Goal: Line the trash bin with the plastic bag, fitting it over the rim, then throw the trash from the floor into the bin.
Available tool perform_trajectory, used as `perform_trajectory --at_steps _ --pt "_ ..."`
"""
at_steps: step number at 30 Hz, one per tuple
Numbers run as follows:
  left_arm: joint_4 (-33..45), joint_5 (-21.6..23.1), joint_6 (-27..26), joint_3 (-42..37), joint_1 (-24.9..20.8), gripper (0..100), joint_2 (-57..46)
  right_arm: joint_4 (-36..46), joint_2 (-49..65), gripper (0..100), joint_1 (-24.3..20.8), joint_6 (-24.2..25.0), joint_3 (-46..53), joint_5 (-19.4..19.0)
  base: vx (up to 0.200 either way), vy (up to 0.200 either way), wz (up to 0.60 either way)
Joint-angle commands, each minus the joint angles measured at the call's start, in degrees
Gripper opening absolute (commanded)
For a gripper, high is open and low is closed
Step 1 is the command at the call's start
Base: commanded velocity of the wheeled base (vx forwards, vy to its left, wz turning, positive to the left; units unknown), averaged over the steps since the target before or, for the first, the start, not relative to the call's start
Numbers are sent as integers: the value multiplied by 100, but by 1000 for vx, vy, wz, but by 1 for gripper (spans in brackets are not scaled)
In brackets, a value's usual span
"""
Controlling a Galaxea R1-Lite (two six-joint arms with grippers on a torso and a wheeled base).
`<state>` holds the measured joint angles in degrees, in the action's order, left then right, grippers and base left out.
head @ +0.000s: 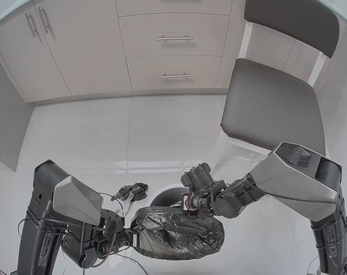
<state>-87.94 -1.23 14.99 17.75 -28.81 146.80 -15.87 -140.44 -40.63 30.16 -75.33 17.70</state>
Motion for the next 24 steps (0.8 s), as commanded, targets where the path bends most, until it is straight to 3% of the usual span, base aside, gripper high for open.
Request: perform_trajectory --at_steps 1,10,13,22,23,24 --pt "-4 -18 -5 0 -2 0 -2 5 1001 0 11 -309 598 -91 0 0 0" --pt "-4 -18 -5 0 -2 0 -2 -65 2319 0 -85 -1144 2022 -250 0 0 0" --pt "-4 -18 -5 0 -2 0 -2 -100 2495 0 -182 -1179 2224 -294 0 0 0" --pt "-4 -26 -5 0 -2 0 -2 -645 2451 0 -955 -1364 2910 -294 0 0 0" --pt "-4 -26 -5 0 -2 0 -2 -654 2442 100 -991 -1381 2918 -294 0 0 0" --pt "-4 -26 -5 0 -2 0 -2 -663 2372 100 -1105 -1390 2918 -267 0 0 0"
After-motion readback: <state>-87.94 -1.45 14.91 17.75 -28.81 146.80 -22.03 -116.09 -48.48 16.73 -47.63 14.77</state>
